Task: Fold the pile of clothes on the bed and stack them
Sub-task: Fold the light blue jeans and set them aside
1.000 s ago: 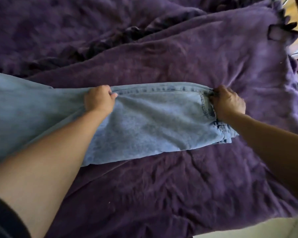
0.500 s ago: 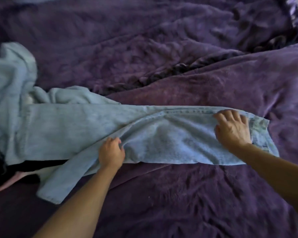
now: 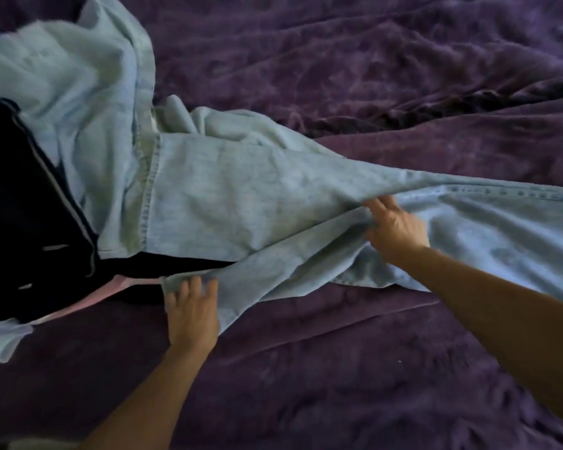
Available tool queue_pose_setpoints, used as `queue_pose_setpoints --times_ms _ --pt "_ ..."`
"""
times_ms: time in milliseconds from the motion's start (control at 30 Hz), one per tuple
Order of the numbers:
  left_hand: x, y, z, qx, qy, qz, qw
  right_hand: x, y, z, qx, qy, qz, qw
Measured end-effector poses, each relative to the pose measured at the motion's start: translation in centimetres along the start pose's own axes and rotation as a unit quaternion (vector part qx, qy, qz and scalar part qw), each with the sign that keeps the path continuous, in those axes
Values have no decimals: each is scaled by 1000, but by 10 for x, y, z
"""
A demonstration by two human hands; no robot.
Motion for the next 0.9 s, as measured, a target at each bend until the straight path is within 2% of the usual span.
queue_pose_setpoints --times_ms 100,167,233,300,367,500,567,600,667,767,867,900 --pt "3 48 8 54 -44 -21 997 16 25 15 60 31 -54 996" --pt "2 70 8 128 -59 -48 989 16 30 12 103 21 -54 993" --pt "1 78 1 219 -42 -51 974 10 31 5 121 1 -41 992" --pt "3 78 -8 262 8 -45 964 2 31 0 126 1 -43 991" --pt "7 75 -12 246 39 -51 967 -4 31 0 125 7 -42 991" --pt "7 72 2 258 -49 -75 962 1 33 10 138 4 -58 989" --pt "1 72 9 233 -107 -198 946 5 34 13 146 3 -53 988" --pt "-6 75 13 182 -119 -296 930 7 35 14 150 0 -44 988" --pt "-29 90 26 33 -138 -488 861 4 37 16 161 -14 -14 987" --pt "-68 119 64 -149 -171 -642 732 -12 38 29 175 -35 42 983" --pt "-88 138 120 -285 -81 -759 579 -33 40 59 181 -49 93 978" --pt "-92 143 136 -319 -64 -773 545 -39 41 68 183 -58 104 976"
Point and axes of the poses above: each hand's wrist, its own z-axis towards the middle knuckle, its own x-axis out of the palm, y = z × x, the point moved 3 cm from there along z, towards the middle knuckle, and after that the axes turned 7 degrees about x, right-handed, at the moved point
